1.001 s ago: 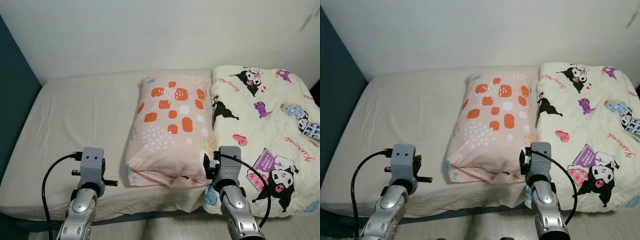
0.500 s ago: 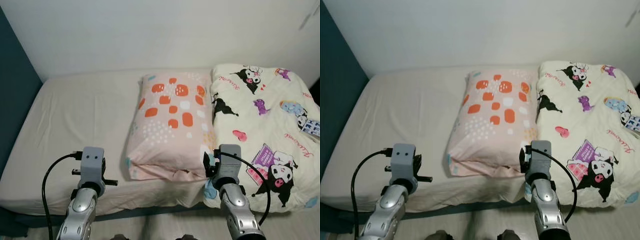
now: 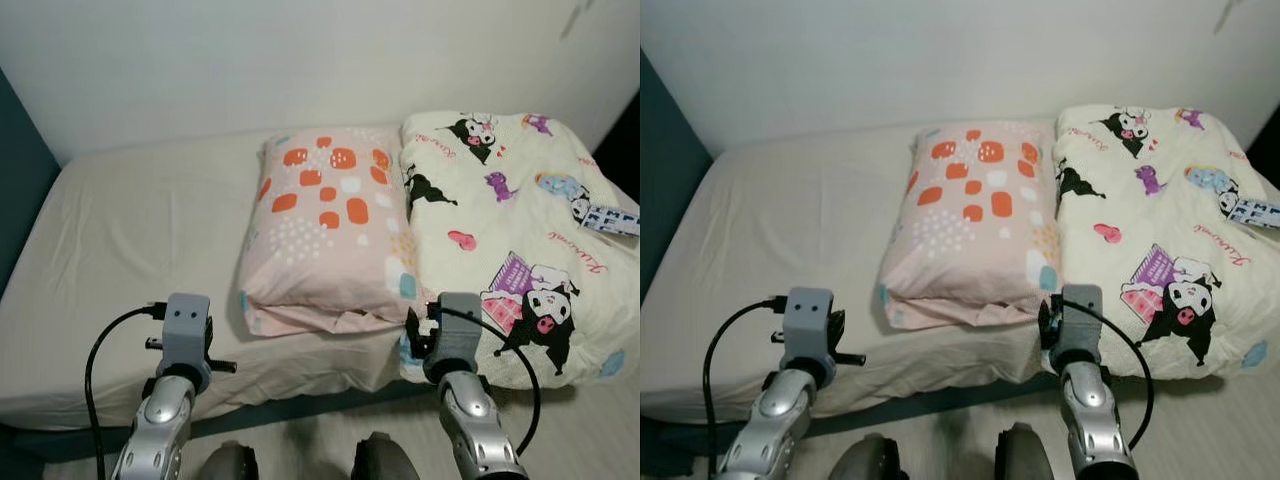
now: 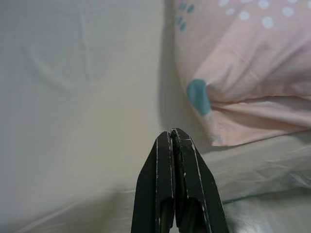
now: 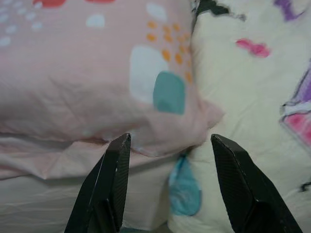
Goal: Clean up the room
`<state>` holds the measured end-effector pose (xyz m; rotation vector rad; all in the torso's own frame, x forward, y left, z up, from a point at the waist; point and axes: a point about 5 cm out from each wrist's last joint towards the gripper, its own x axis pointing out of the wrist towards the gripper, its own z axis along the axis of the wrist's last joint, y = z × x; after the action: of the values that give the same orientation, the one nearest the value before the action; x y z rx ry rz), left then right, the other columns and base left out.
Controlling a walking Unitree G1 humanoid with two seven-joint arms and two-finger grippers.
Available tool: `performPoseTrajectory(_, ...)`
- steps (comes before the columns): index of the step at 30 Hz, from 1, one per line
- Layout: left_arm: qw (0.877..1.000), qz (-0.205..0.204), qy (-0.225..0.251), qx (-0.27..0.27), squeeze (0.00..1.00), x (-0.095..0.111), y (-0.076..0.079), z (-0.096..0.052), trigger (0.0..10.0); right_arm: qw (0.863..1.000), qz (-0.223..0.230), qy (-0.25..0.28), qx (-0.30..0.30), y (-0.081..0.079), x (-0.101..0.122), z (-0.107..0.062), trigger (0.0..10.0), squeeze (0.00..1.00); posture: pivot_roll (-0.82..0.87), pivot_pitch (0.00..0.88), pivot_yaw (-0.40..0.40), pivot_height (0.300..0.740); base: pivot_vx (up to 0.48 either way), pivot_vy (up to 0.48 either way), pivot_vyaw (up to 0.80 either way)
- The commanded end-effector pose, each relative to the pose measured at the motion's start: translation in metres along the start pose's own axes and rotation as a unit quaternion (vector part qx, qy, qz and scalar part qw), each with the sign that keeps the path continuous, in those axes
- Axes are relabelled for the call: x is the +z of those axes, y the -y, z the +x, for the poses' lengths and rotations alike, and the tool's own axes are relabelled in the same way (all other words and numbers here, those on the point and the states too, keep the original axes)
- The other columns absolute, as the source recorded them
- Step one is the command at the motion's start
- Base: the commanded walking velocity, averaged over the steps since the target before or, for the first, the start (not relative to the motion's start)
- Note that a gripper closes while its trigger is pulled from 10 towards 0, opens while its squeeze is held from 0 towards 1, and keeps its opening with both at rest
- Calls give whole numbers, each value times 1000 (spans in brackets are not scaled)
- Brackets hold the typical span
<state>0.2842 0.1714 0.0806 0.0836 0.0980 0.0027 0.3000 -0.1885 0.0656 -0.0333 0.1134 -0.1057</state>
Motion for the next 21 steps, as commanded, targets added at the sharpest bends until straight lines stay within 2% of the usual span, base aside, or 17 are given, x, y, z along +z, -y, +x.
performPoseTrajectory(1, 1000, 7, -14, -1, 0, -5, -3, -3, 10000, 1000, 9, -11, -4, -1, -6, -4, 10000, 0, 42, 195, 20, 637, 0, 0, 0)
performPoseTrajectory(9, 1000, 25, -18, -2, 0, 1, -17, -4, 10000, 999, 32, -6, -6, -8, -7, -6, 10000, 0, 85, 226, 73, 637, 0, 0, 0)
performPoseTrajectory(21, 999, 31, -27, 18, 0, 6, -27, -1, 10000, 999, 36, -16, 4, -10, -8, -3, 10000, 0, 96, 236, 65, 637, 0, 0, 0)
